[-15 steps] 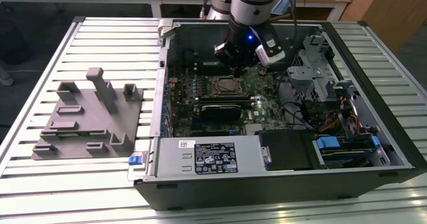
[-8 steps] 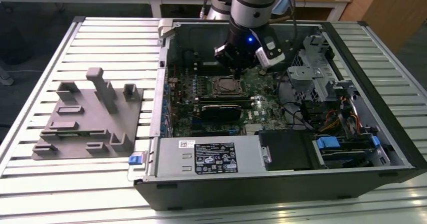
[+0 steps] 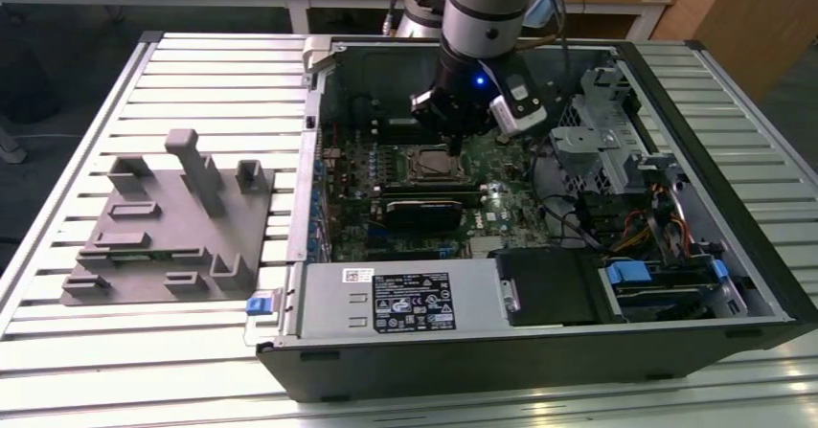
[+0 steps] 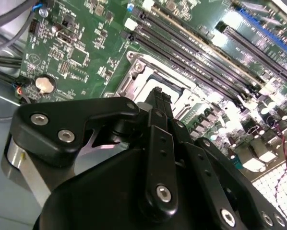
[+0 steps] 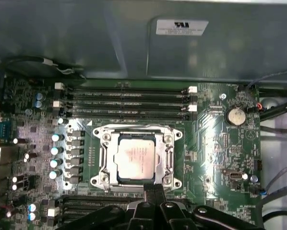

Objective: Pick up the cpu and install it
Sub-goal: 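Install the second cpu locking lever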

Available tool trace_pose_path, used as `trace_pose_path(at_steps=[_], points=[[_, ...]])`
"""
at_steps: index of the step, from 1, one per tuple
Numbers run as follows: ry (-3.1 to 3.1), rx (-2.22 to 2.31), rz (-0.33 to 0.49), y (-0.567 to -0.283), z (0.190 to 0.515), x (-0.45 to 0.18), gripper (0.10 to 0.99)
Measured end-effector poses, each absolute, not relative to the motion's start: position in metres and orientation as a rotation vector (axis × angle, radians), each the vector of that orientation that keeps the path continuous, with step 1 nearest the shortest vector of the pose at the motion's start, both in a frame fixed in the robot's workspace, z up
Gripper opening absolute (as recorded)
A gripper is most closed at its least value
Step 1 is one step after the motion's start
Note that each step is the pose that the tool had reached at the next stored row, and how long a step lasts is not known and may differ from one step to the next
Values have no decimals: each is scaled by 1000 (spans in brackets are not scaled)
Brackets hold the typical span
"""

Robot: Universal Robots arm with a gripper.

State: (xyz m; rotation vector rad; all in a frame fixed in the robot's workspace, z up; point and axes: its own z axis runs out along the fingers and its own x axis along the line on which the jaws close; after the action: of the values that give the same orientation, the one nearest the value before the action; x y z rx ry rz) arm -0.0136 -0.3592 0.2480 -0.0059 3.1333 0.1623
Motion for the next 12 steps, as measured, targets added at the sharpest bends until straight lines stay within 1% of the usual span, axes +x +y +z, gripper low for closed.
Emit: trace_pose_path(at_steps=[6,12], points=[[3134,-6,162,-366,247,-14,106],[3134,-6,162,-367,245,-22,106]])
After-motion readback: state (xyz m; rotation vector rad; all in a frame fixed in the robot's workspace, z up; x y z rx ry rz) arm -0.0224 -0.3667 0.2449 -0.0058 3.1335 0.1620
